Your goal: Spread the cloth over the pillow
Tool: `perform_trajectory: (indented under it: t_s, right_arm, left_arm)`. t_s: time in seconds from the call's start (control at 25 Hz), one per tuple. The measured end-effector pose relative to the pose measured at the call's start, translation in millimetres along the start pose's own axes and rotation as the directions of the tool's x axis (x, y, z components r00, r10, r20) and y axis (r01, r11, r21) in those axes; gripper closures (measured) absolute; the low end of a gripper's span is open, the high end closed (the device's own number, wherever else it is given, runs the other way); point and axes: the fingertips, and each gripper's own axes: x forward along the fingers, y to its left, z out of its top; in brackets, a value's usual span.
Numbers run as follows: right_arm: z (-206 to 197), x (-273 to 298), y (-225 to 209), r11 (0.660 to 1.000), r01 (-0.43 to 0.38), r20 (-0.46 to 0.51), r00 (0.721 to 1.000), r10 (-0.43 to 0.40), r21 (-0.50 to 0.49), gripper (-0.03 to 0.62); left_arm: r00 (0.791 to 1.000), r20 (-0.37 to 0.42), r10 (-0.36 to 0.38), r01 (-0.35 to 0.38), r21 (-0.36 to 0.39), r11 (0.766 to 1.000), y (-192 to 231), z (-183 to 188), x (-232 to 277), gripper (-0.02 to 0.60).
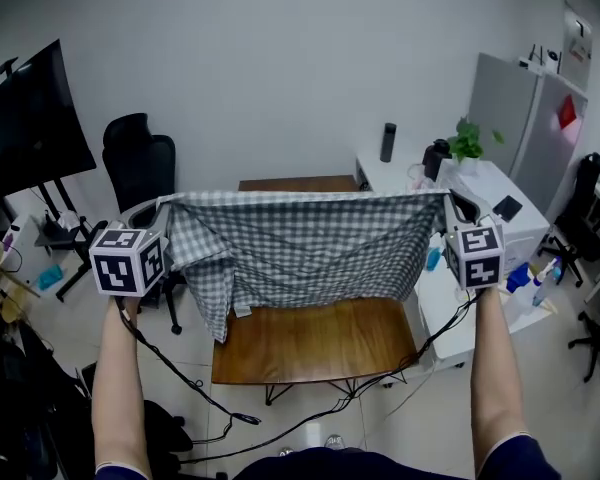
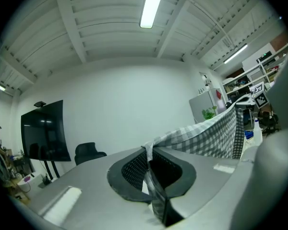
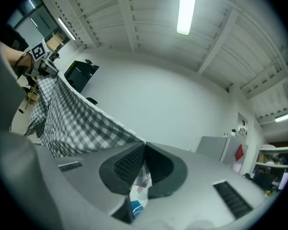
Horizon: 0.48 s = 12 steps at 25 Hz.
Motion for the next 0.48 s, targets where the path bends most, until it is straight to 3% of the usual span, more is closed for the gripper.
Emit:
perform_trajectory:
  t_s: [0.48]
  right_arm:
    - [17, 21, -25, 1.0, 0.018, 0.044, 0.999, -0.018, 0.004, 0.571]
  left_arm:
    - [1.0, 0.006, 0.011, -0.012, 0.045, 0.999, -4, 24, 17, 0.558]
